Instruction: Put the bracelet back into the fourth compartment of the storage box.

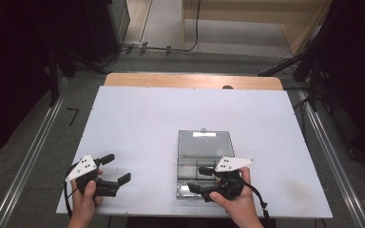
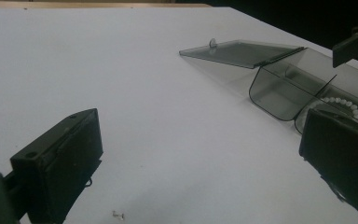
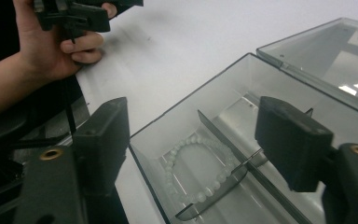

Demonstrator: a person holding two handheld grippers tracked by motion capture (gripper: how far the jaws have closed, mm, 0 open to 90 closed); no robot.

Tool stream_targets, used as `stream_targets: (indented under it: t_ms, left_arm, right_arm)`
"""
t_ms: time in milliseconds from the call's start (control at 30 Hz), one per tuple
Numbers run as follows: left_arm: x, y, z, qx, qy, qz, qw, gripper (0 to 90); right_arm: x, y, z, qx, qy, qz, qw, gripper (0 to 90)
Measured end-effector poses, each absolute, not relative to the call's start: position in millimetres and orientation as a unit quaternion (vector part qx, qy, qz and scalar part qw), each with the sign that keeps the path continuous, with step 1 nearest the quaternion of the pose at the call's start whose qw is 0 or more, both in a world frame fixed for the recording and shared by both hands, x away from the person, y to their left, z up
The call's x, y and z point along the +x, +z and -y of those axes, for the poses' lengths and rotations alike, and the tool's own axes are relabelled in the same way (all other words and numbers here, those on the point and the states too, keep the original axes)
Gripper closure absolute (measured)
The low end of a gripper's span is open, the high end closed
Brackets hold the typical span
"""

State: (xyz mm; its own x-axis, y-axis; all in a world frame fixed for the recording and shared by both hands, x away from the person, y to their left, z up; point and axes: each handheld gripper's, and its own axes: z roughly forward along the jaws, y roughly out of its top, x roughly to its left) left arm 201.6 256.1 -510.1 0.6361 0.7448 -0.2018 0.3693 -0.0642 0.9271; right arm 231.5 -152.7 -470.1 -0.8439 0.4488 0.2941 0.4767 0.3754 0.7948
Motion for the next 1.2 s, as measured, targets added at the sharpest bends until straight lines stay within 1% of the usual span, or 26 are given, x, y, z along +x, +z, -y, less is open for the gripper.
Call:
stream_targets:
  t_ms: [100,200,267,367,1200]
  left_arm:
    - [202,-510,-256,0.709,0.167,-0.392,0.562,0.0]
    - [201,-510,-256,0.708,0.167,-0.392,0.563,0.0]
    - [201,-510,-256,0.708,0.167,-0.392,0.563,0.0]
    - [201,-510,-256,0.709,0.168,-0.389,0.564,0.0]
    - [201,-507,-255,0.710,0.175,-0.385,0.562,0.0]
  right_arm:
    - [231,-469,155,-0.269,-0.491,0.829,0.009,15.5]
    - [231,-467,157,-0.263,-0.499,0.826,0.010,10.9]
    - [232,-465,159,-0.252,-0.506,0.825,0.023,9.3]
    - [231,-461,161,-0.247,-0.514,0.822,0.015,0.3]
    - [246,-446,187,-0.259,-0.530,0.807,-0.003,0.0]
